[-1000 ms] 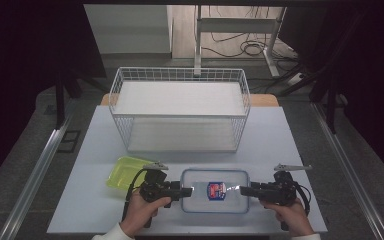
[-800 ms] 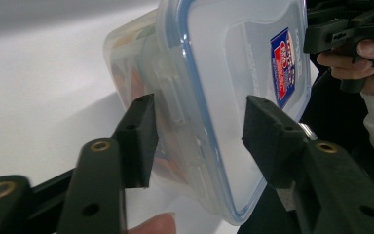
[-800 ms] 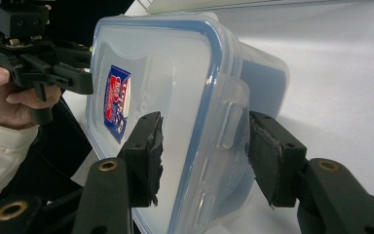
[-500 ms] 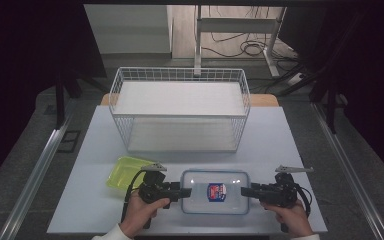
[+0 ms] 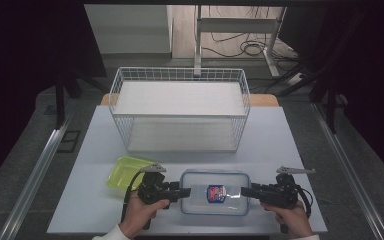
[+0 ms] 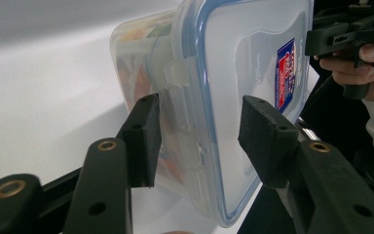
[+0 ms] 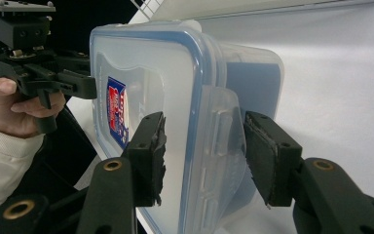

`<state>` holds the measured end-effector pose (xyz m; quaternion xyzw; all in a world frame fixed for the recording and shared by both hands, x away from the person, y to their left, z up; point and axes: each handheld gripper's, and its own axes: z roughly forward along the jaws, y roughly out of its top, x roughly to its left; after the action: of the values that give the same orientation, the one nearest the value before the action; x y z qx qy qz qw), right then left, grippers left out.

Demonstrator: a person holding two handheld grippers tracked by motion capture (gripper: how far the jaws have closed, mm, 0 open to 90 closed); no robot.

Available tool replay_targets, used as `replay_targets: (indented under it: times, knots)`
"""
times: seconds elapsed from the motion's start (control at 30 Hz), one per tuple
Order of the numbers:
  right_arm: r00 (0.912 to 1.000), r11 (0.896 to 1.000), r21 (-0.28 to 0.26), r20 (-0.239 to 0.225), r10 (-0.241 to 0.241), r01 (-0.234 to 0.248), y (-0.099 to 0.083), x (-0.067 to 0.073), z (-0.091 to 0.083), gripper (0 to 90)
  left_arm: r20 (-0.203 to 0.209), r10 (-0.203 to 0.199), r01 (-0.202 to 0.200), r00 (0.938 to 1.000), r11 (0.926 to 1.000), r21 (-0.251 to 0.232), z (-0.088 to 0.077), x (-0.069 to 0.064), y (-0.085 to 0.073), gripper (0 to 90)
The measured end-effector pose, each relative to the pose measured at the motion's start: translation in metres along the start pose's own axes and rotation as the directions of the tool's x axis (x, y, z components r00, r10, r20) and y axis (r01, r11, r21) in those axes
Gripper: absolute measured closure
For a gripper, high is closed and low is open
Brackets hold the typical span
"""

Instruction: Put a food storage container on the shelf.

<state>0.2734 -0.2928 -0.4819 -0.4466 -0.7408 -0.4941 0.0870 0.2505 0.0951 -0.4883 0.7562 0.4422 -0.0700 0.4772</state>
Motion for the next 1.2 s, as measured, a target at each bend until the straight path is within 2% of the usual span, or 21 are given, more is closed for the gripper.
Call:
replay_targets:
  times: [0.1,0.27,0.57,0.77,0.93,1.2]
  knots:
    - [1.0,1.0,-0.005,0.001,-0.004,0.004,0.0,0.001,0.0,51.2,-0.002,0.004,-0.004,1.0,1.0,-0.005,-0.001,-0.001,0.0,51.2]
    - [0.9998,0.999,-0.036,-0.014,-0.011,0.011,0.002,0.004,-0.003,51.7,-0.011,0.031,-0.031,0.9995,0.9993,-0.02,-0.007,-0.006,0.005,51.2]
    - [0.9985,0.996,-0.066,-0.005,-0.054,0.054,0.01,0.015,-0.009,51.8,-0.009,0.052,-0.053,0.9986,0.9979,-0.036,-0.016,-0.01,0.014,51.1]
    - [0.9957,0.991,-0.094,-0.002,-0.092,0.092,0.022,0.024,-0.013,51.9,-0.013,0.074,-0.075,0.9972,0.9955,-0.059,-0.027,-0.012,0.025,51.1]
    - [0.993,0.987,-0.112,-0.001,-0.118,0.118,0.035,0.029,-0.009,52.0,-0.022,0.084,-0.086,0.9962,0.9935,-0.075,-0.036,-0.009,0.037,51.1]
    - [0.9854,0.977,-0.129,-0.001,-0.17,0.169,0.065,0.045,-0.002,52.1,-0.032,0.095,-0.098,0.995,0.9896,-0.106,-0.06,-0.004,0.057,51.0]
